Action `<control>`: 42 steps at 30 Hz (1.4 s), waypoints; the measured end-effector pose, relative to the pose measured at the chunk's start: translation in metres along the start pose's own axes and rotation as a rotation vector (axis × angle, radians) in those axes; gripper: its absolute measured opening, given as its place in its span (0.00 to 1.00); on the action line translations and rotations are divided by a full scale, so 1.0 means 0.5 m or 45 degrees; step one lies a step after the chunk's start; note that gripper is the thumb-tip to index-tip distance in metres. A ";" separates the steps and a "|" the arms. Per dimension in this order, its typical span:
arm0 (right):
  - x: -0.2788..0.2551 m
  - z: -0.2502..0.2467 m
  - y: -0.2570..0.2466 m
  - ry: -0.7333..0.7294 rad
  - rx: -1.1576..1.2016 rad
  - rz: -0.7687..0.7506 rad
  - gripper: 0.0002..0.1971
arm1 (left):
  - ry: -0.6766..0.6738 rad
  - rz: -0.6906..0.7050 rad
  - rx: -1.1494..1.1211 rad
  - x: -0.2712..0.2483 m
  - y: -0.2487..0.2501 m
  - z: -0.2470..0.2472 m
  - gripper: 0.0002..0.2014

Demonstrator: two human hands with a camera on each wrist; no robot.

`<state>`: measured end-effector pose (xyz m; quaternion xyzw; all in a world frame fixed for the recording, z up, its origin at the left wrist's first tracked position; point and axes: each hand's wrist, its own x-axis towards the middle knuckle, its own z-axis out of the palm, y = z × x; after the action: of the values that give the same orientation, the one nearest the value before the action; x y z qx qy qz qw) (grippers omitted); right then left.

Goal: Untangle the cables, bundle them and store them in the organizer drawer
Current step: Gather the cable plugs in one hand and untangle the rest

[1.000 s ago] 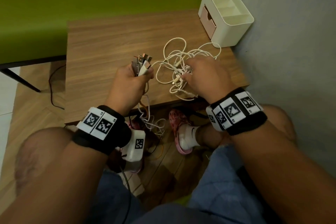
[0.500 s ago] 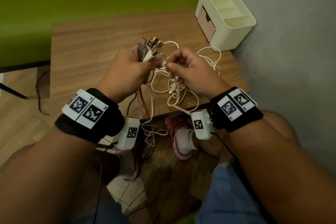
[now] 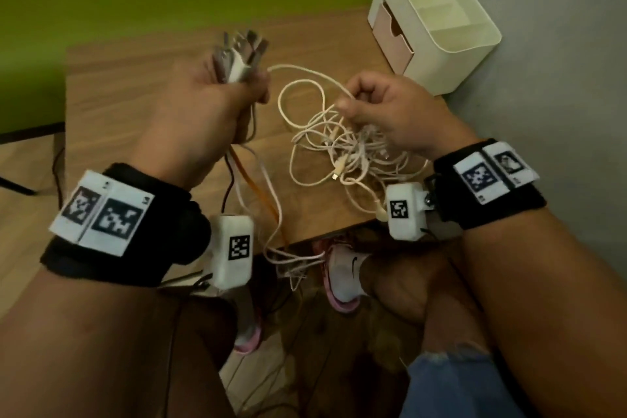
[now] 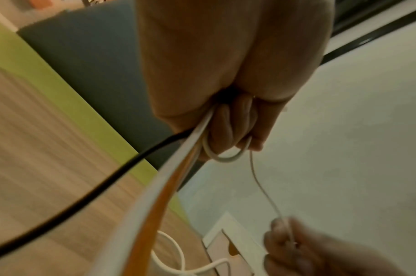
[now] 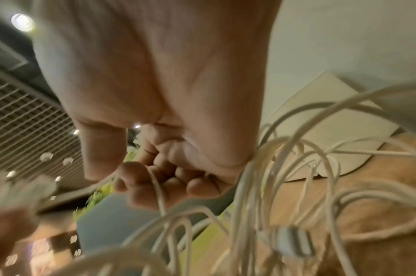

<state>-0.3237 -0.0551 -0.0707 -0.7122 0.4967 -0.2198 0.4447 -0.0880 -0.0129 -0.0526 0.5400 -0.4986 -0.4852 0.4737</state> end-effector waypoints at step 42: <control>0.039 0.016 -0.021 0.252 -0.499 -0.152 0.09 | 0.119 0.143 0.936 0.012 0.035 0.081 0.12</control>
<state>-0.3042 -0.0683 -0.0686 -0.7881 0.5280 -0.2137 0.2332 -0.1295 -0.0208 -0.0388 0.6674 -0.6461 -0.2219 0.2965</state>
